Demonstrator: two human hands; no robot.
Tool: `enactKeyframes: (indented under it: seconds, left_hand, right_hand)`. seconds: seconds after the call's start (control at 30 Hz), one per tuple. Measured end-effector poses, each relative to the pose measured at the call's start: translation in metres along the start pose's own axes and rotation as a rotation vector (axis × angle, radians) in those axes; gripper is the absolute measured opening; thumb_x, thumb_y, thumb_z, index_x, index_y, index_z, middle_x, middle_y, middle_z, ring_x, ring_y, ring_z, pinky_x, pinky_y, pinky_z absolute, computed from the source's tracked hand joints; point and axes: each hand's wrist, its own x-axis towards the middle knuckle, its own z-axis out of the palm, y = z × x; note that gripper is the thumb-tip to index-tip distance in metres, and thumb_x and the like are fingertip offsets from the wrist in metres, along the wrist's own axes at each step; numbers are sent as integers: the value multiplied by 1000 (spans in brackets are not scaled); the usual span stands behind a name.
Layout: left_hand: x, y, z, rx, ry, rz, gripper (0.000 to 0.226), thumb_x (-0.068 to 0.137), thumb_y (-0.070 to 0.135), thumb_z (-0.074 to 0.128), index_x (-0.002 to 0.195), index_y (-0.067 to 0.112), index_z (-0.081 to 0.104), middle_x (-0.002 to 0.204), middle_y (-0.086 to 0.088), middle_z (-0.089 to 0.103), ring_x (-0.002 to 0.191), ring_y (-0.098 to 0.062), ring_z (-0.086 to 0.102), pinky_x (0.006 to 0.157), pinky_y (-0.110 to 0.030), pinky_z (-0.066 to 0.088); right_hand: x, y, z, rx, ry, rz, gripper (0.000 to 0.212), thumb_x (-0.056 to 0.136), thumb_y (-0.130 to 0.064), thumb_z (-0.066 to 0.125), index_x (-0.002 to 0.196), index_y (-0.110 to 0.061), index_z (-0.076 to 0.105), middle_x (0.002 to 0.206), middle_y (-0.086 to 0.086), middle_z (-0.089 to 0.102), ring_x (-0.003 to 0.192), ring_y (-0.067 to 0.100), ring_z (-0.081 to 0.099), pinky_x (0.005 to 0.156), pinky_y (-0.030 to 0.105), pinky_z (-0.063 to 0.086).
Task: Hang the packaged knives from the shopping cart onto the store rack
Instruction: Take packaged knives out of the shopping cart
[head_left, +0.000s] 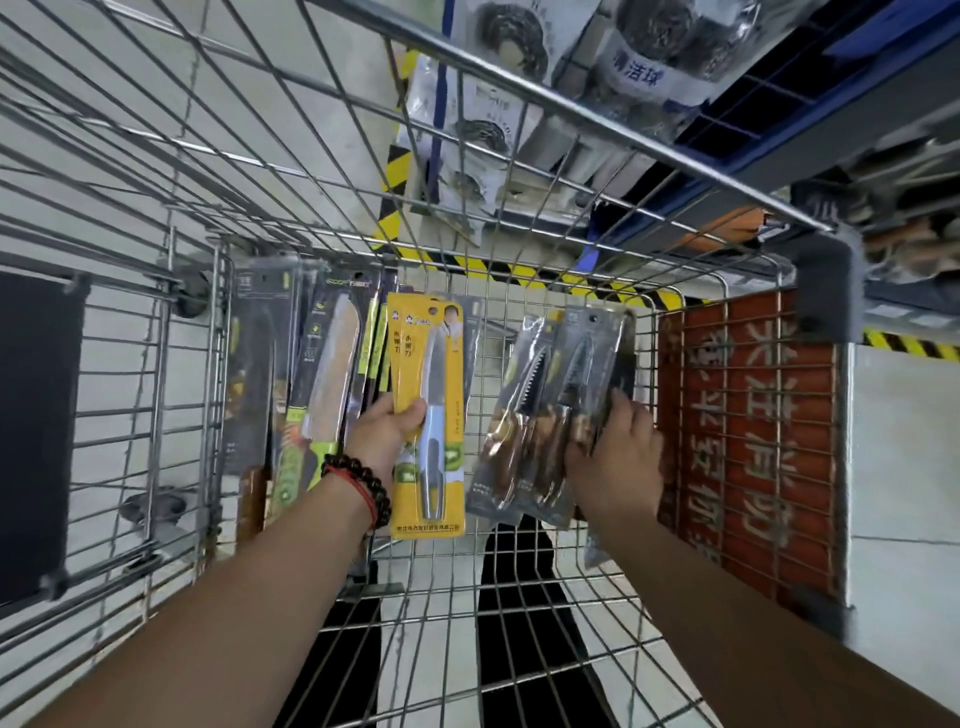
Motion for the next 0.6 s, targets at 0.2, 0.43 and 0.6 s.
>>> enactKeyframes:
  seconds: [0.2,0.43,0.6]
  left_hand:
    - [-3,-8,21,0,-38,-25,66,93,27,60,150,21,27,151,-1,35,139,-27,31,113,-51,22]
    - [-7,-18,13,-27,-32,-22,83,76,45,73,147,28,34,150,-2,39,138,-32,33,112,-58,22]
    - [-3,-27,0,-77,-39,-42,94,63,49,83,144,31,38,144,-1,47,134,-32,39,109,-60,28]
  right_hand:
    - [-5,7,5,-160,-133,-210,66,88,-19,53,150,-29,30,161,2,18,147,24,18,115,53,17]
    - [-21,3,1,67,-315,-507,82,89,2,49,153,-36,13,163,-10,13,129,19,51,89,32,50]
    - [-17,-14,17,126,-438,-541,96,84,-2,50,152,-43,-2,164,-12,-1,150,18,15,111,43,37]
